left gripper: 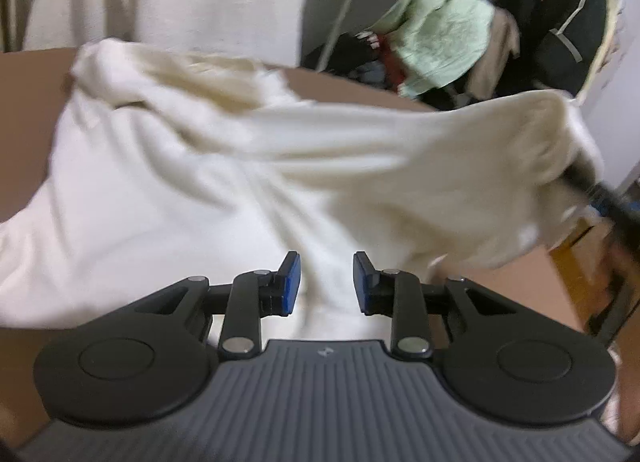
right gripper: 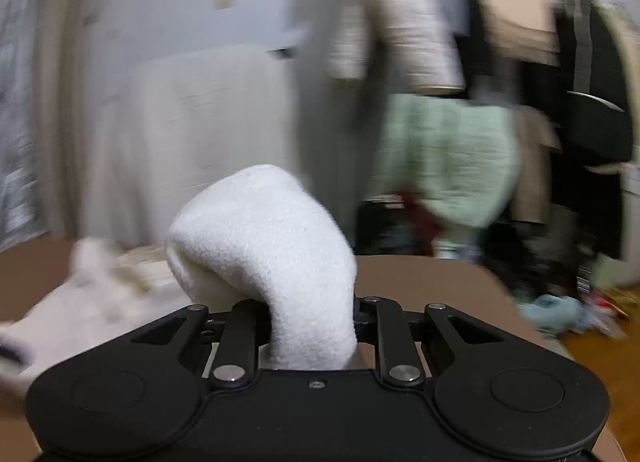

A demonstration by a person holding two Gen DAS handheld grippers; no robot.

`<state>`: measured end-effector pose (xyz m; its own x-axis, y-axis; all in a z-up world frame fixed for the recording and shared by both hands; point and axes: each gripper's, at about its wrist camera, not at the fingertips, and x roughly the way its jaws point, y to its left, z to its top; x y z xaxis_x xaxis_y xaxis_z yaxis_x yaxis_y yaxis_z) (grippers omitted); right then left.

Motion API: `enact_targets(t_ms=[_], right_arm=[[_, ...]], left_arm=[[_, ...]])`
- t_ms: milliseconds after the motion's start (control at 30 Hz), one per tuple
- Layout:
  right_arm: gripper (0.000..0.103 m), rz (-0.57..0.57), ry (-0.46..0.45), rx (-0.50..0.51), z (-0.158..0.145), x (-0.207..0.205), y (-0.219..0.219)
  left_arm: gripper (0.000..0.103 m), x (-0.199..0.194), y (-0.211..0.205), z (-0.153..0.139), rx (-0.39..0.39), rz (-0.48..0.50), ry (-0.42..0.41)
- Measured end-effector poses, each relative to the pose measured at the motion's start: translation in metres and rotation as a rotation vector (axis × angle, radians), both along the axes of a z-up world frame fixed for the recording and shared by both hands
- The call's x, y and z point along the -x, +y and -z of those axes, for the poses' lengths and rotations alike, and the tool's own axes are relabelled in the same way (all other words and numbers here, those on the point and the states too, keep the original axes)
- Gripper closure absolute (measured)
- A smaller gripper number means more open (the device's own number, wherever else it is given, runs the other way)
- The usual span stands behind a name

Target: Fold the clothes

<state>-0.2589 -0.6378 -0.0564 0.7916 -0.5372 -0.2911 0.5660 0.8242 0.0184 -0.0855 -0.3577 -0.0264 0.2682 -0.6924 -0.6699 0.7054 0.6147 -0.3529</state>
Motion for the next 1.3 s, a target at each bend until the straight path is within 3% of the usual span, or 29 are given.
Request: enact_targets(t_ms=[200, 267, 367, 433, 467, 500, 533, 667, 800, 933, 1033, 1133, 1300], right_arm=[[0.081, 0.180, 0.024, 0.086, 0.019, -0.011, -0.040], [0.080, 0.220, 0.067, 0.119, 0.027, -0.027, -0.045], [0.074, 0.258, 0.176, 0.089, 0.042, -0.048, -0.049], [0.064, 0.268, 0.246, 0.032, 0.050, -0.051, -0.055], [0.053, 0.276, 0.266, -0.004, 0.053, -0.050, -0.059], [0.051, 0.287, 0.263, -0.050, 0.053, -0.047, -0.065], [0.050, 0.295, 0.248, -0.108, 0.053, -0.042, -0.073], [0.047, 0.302, 0.043, -0.463, 0.055, -0.002, -0.108], [0.047, 0.219, -0.011, -0.670, 0.075, 0.014, -0.114], [0.044, 0.068, -0.019, -0.793, 0.088, 0.019, -0.104], [0.041, 0.005, -0.053, -0.855, 0.091, 0.022, -0.096], [0.038, -0.047, -0.076, -0.899, 0.091, 0.028, -0.083], [0.031, -0.162, -0.013, -0.869, 0.079, 0.014, -0.067]], left_arm=[[0.076, -0.021, 0.015, 0.031, -0.110, -0.086, 0.006], [0.076, -0.024, 0.017, 0.038, -0.120, -0.106, 0.018], [0.075, -0.025, 0.018, 0.047, -0.132, -0.127, 0.032], [0.074, -0.022, 0.011, 0.048, -0.151, -0.120, 0.023], [0.071, -0.020, 0.007, 0.048, -0.161, -0.112, 0.008], [0.069, -0.018, 0.003, 0.048, -0.172, -0.104, -0.005], [0.068, -0.016, 0.001, 0.049, -0.181, -0.100, -0.013], [0.062, -0.008, -0.004, 0.053, -0.206, -0.092, -0.035], [0.062, -0.004, -0.001, 0.056, -0.204, -0.102, -0.038], [0.062, 0.000, 0.004, 0.053, -0.214, -0.124, -0.074], [0.060, 0.005, 0.013, 0.050, -0.192, -0.163, -0.100], [0.057, 0.007, 0.023, 0.054, -0.147, -0.190, -0.065], [0.057, 0.005, 0.036, 0.064, -0.141, -0.209, -0.018]])
